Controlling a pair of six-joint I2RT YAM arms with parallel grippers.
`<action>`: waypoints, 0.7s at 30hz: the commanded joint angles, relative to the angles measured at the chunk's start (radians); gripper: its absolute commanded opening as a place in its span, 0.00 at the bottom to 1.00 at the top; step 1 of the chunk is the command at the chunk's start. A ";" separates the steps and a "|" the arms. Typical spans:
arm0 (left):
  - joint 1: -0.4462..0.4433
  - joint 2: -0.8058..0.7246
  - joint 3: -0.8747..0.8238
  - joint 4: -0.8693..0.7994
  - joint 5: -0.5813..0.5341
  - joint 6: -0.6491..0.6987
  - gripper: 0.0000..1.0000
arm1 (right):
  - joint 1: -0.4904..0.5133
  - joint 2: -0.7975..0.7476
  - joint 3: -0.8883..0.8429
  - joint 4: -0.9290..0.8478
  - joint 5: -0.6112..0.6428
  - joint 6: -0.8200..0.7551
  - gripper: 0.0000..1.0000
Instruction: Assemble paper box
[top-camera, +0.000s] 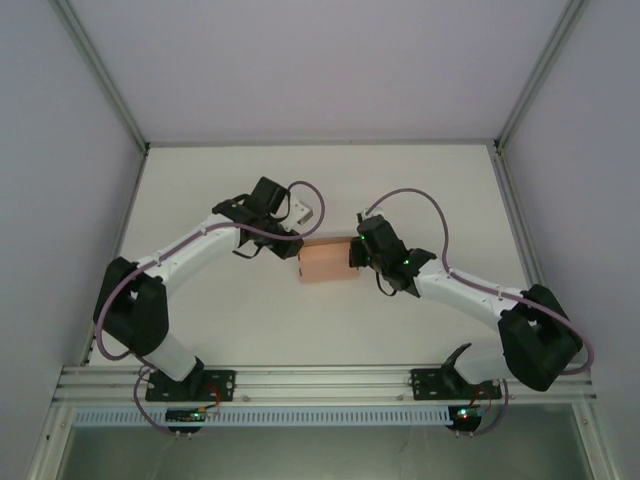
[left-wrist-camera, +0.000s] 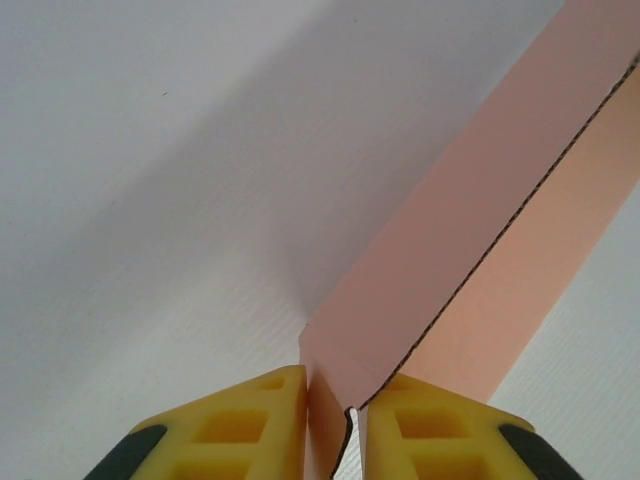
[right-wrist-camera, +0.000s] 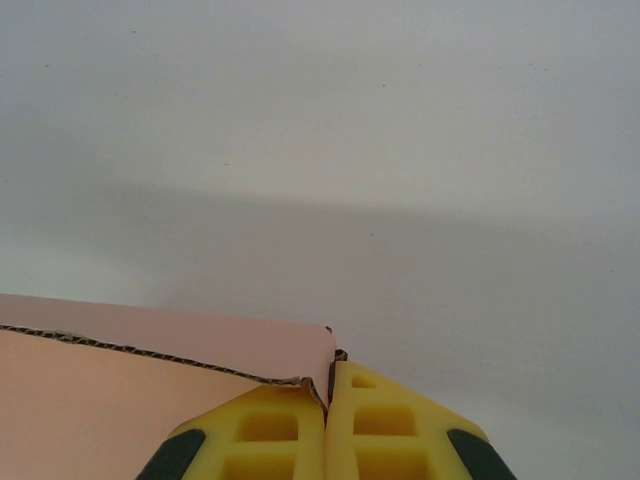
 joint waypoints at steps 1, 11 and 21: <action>0.002 -0.013 -0.007 -0.010 0.005 -0.051 0.16 | 0.009 0.019 -0.008 -0.098 0.001 0.008 0.00; 0.001 -0.021 0.046 -0.042 0.044 -0.405 0.16 | 0.098 -0.002 -0.093 0.015 0.214 -0.017 0.00; 0.047 0.014 0.112 -0.107 0.282 -0.613 0.00 | 0.175 -0.026 -0.203 0.197 0.343 -0.099 0.00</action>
